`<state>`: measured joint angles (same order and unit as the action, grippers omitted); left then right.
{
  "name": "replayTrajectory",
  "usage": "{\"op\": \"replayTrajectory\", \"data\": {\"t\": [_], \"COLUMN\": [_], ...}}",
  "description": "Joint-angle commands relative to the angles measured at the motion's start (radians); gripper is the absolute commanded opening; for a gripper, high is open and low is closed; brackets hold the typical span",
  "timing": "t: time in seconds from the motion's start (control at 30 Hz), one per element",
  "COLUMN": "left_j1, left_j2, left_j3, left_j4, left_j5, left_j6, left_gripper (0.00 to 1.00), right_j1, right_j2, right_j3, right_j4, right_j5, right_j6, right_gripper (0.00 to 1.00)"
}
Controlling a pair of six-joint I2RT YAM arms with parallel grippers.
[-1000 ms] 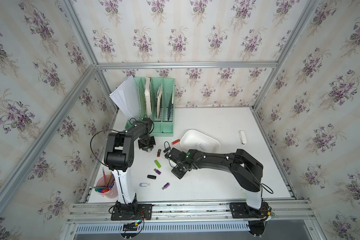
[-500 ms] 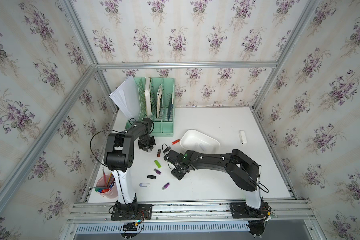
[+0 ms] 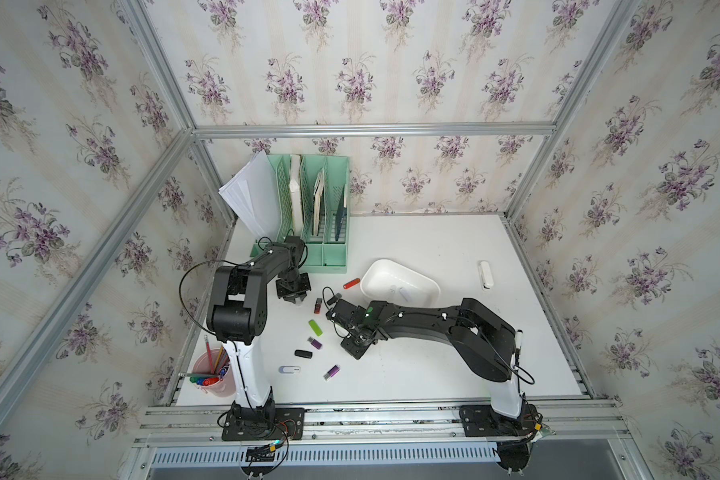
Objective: Put the usb flash drive into the storage box
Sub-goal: Place the USB flash in the storage box.
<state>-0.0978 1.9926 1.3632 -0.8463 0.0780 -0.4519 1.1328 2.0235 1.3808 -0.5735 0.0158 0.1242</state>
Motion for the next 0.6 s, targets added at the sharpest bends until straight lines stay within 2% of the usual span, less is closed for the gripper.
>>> {"op": "replayTrajectory", "data": {"t": [0.0,0.3,0.57], "left_j1": [0.001,0.003,0.001], "left_j2": [-0.006,-0.037,-0.081], "left_j3": [-0.005,-0.003,0.006], "left_j4": [-0.024,-0.044,-0.077], "left_j5": [0.002,0.002,0.011], "left_j6": [0.013,0.018,0.018], "left_gripper": [0.2,0.2,0.19], "right_j1": [0.003,0.002,-0.03], "right_j2": [0.003,-0.06,-0.144], "right_j3": [0.0,0.007,0.062], "right_j4": [-0.022,-0.024,-0.099], "right_j5": [-0.007,0.004,0.08], "right_j6": [0.006,0.018,0.013], "right_gripper": [0.23,0.18,0.17]}}
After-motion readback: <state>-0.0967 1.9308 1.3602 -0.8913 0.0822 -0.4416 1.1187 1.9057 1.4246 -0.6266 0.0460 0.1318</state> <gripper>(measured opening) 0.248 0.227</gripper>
